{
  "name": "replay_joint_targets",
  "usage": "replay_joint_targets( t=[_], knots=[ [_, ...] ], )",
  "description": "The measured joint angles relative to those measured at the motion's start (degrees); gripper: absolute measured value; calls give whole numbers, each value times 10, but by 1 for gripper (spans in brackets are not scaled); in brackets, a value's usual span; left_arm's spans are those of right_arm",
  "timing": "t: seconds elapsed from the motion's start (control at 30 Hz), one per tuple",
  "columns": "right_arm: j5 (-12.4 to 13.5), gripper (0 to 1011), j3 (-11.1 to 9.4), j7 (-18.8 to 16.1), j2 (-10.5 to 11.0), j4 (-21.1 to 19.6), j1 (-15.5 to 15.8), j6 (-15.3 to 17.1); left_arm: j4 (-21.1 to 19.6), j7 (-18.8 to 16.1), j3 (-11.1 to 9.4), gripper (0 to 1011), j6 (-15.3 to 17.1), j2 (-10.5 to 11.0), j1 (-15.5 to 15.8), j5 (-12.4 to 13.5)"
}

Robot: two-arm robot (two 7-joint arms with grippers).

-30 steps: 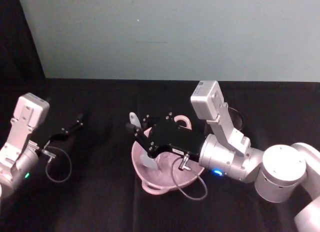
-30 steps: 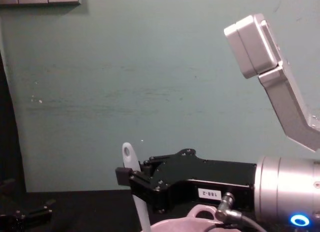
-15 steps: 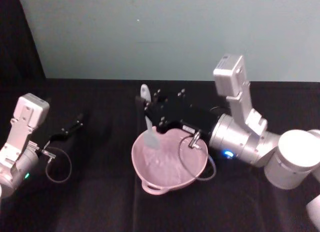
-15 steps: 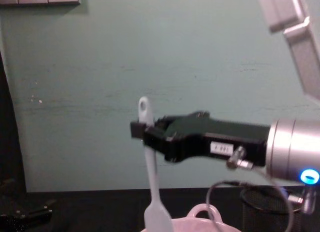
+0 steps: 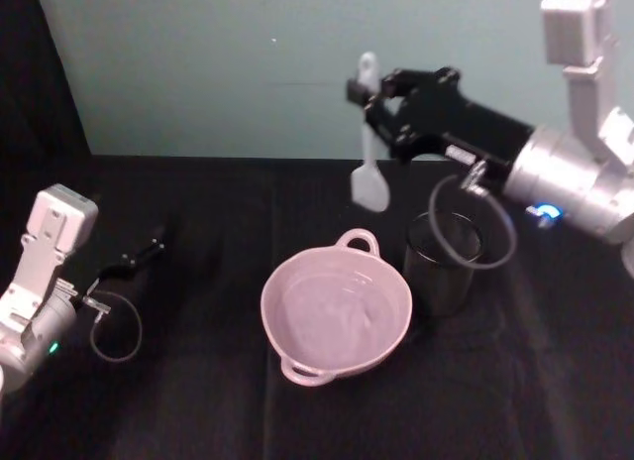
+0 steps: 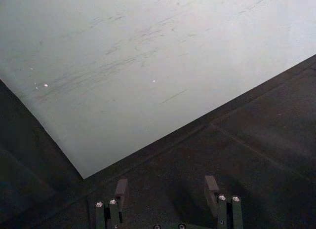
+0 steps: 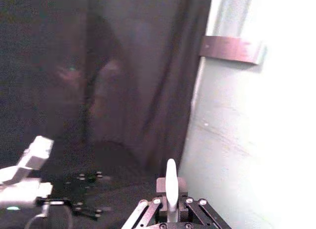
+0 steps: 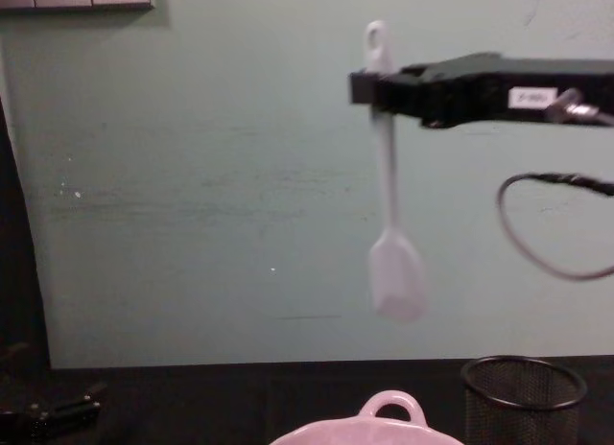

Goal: Use the one hand to pick up the spoon and stir the clear water in the bowl.

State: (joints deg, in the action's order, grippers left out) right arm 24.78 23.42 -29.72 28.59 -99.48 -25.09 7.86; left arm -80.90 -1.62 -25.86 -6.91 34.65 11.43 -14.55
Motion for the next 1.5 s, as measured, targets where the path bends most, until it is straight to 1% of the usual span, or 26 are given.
replay_joint_targets(
  t=[0.17, 0.27, 0.3, 0.4, 0.47, 0.57, 0.7, 0.8, 0.83, 0.87, 0.93, 1.03, 1.13, 1.17, 1.27, 1.3, 1.5],
  knots=[
    [18, 116, -25, 18, 24, -8, 3, 14, 0, 0, 0, 1005, 0, 0, 0, 0],
    [23, 116, -31, 23, 32, -8, 5, 21, 0, 0, 0, 1005, 0, 0, 0, 0],
    [28, 116, -35, 27, 37, -7, 7, 26, 0, 0, 0, 1005, 0, 0, 0, 0],
    [34, 116, -40, 30, 43, -3, 10, 31, 0, 0, 0, 1005, 0, 0, 0, 0],
    [42, 116, -44, 32, 50, 10, 13, 35, 0, 0, 0, 1005, 0, 0, 0, 0],
    [46, 116, -44, 32, 51, 23, 14, 37, 0, 0, 0, 1005, 0, 0, 0, 0],
    [53, 116, -38, 29, 50, 51, 13, 35, 0, 0, 0, 1005, 0, 0, 0, 0],
    [60, 116, -33, 19, 44, 82, 11, 21, 0, 0, 0, 1005, 0, 0, 0, 0],
    [60, 116, -33, 19, 44, 82, 11, 21, 0, 0, 0, 1005, 0, 0, 0, 0],
    [65, 116, -31, 12, 41, 95, 10, 14, 0, 0, 0, 1005, 0, 0, 0, 0],
    [71, 116, -29, 5, 38, 107, 9, 8, 0, 0, 0, 1005, 0, 0, 0, 0],
    [90, 116, -25, -13, 29, 144, 6, -1, 0, 0, 0, 1005, 0, 0, 0, 0],
    [102, 116, -23, -20, 25, 162, 5, -3, 0, 0, 0, 1005, 0, 0, 0, 0],
    [110, 116, -22, -25, 23, 173, 5, -3, 0, 0, 0, 1005, 0, 0, 0, 0],
    [123, 116, -21, -29, 21, 187, 5, 2, 0, 0, 0, 1005, 0, 0, 0, 0],
    [132, 116, -21, -30, 20, 194, 5, 5, 0, 0, 0, 1005, 0, 0, 0, 0],
    [165, 116, -26, -28, 15, 216, 12, 13, 0, 0, 0, 1005, 0, 0, 0, 0]
  ],
)
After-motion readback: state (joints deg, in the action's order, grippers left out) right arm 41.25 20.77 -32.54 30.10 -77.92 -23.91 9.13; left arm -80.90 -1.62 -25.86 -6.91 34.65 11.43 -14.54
